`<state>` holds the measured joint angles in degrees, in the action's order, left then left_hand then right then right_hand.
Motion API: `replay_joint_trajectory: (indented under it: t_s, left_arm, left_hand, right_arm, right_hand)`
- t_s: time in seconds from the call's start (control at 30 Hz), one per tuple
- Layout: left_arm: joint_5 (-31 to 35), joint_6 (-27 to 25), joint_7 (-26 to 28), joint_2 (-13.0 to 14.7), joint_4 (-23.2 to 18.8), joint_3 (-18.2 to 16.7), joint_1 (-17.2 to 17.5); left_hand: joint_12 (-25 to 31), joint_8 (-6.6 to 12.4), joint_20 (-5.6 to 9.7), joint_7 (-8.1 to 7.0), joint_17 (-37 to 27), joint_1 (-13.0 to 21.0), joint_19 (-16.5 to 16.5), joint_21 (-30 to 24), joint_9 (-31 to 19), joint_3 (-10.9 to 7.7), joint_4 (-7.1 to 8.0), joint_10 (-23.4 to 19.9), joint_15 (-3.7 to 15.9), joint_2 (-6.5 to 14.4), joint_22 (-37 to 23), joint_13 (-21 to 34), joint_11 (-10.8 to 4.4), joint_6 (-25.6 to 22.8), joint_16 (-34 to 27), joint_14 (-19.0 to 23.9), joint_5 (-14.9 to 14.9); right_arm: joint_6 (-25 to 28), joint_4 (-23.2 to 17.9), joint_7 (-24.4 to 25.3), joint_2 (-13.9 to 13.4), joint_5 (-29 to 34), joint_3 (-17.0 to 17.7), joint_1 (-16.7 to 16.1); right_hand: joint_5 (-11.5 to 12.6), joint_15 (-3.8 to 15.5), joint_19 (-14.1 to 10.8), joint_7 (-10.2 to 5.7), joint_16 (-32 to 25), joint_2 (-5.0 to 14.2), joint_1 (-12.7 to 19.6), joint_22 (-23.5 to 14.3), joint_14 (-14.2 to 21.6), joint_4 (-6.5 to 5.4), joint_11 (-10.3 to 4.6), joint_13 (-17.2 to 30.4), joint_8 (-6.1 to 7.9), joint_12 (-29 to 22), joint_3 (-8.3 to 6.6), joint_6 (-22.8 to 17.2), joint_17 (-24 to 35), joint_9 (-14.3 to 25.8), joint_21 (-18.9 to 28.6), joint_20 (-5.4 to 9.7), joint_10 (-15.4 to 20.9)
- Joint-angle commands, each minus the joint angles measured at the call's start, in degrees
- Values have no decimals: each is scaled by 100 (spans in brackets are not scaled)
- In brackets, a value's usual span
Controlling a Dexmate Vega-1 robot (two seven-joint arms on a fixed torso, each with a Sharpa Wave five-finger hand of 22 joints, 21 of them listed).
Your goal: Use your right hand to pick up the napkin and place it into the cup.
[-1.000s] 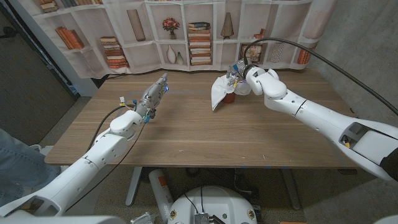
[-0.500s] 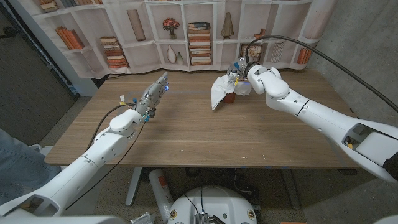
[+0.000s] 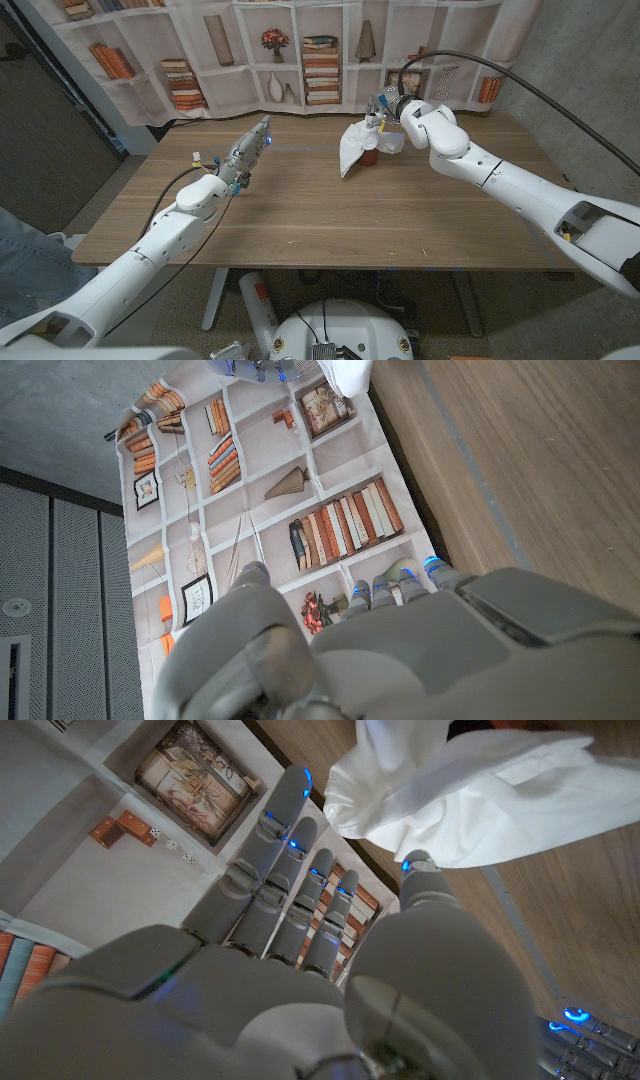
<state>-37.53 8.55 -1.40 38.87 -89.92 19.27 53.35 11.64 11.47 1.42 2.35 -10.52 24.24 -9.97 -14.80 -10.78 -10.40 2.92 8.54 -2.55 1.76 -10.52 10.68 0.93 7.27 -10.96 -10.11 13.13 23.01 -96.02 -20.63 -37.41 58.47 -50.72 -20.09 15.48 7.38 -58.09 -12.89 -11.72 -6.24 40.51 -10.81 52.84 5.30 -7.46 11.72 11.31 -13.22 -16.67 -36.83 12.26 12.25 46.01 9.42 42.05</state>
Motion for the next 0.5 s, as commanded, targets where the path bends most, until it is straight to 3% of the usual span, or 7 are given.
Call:
replay_joint_trajectory:
  t_s: [0.03, 0.33, 0.5]
  left_arm:
    - [-24, 40, -39, -15, 72, -4, -13]
    - [-39, 79, -79, -9, 119, -18, -7]
    - [-43, 82, -102, -3, 128, -17, -12]
  left_hand:
    - [5, -1, -41, 4, -25, 43, -352, 5, -23, 24, 16, 54, -40, 12, -32, 15, 8, -27, 7, -134, -6]
    - [5, 1, -37, 6, -26, 46, -352, 13, -23, 29, 14, 54, -33, 15, -33, 15, 21, -34, 14, -155, -8]
    - [6, 0, -36, 5, -26, 46, -351, 16, -23, 32, 14, 52, -35, 17, -33, 15, 15, -32, 16, -160, -8]
  right_arm:
    - [-2, -90, 208, 38, -158, 175, -78]
    - [24, -186, 338, 67, -363, 267, -126]
    - [67, -271, 383, 68, -451, 316, -172]
  right_hand:
    - [42, 387, -48, 17, 0, -17, -17, -17, 34, -7, -34, -6, 12, -44, 12, -2, 9, 15, -25, 275, 9]
    - [37, 333, 62, 19, 18, -5, -120, 49, -12, -59, -25, -5, 7, -43, 48, 26, 12, 11, -126, 185, -13]
    - [46, 349, 650, 16, 16, 160, -195, 73, -27, -129, -92, -1, 34, -92, 23, -7, 7, 8, -444, -11, 66]
